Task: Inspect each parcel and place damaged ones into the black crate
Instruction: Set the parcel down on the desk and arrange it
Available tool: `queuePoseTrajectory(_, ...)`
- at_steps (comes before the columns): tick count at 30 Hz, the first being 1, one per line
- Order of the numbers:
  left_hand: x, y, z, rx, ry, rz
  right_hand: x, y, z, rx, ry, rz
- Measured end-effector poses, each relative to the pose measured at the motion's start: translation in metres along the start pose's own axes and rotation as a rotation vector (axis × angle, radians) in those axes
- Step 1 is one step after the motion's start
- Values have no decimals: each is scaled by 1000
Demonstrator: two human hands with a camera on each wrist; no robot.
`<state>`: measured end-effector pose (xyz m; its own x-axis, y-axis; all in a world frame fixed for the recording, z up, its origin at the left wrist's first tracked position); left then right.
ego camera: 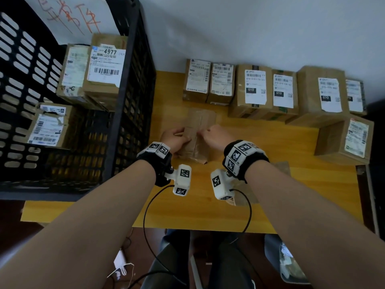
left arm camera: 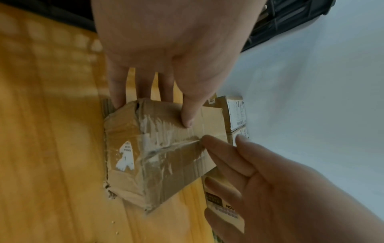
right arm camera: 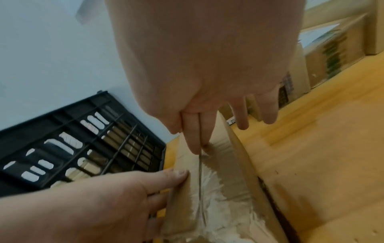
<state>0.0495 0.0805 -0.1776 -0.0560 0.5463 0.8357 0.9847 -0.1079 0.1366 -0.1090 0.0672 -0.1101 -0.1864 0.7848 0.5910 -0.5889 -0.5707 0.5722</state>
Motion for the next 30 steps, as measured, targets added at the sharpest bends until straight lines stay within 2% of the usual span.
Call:
queuePoseTrajectory(7,-5,-2,7,12,49,24,-8,-16,1,138,-4,131)
queuePoseTrajectory(16,1,-3,5,35,74,38,-8,-13,-3,145,-5,114)
queuePoseTrajectory(21,5,-2,5,30,74,50,-6,1,-9,-26,-36,-66)
queuePoseTrajectory(25,8,0,5,9,99,60,-4,34,-32,-398,-156,-386)
queuePoseTrajectory(27,9,1,5,11,111,59,-1,31,-41,-483,-256,-331)
queuePoseTrajectory(30,9,-1,5,-6,128,69,7,11,-42,-525,-342,-117)
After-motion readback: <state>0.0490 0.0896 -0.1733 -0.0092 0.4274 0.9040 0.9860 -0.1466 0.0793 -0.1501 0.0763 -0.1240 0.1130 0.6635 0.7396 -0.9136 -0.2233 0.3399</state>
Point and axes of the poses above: each hand's wrist, its own x-axis away from the middle knuckle, its own y-axis out of the back of the hand, z = x × y, the point moved 7 cm from there along -x, towards the middle knuckle, and after that the axes turned 7 degrees about y, right-handed, at the moved point
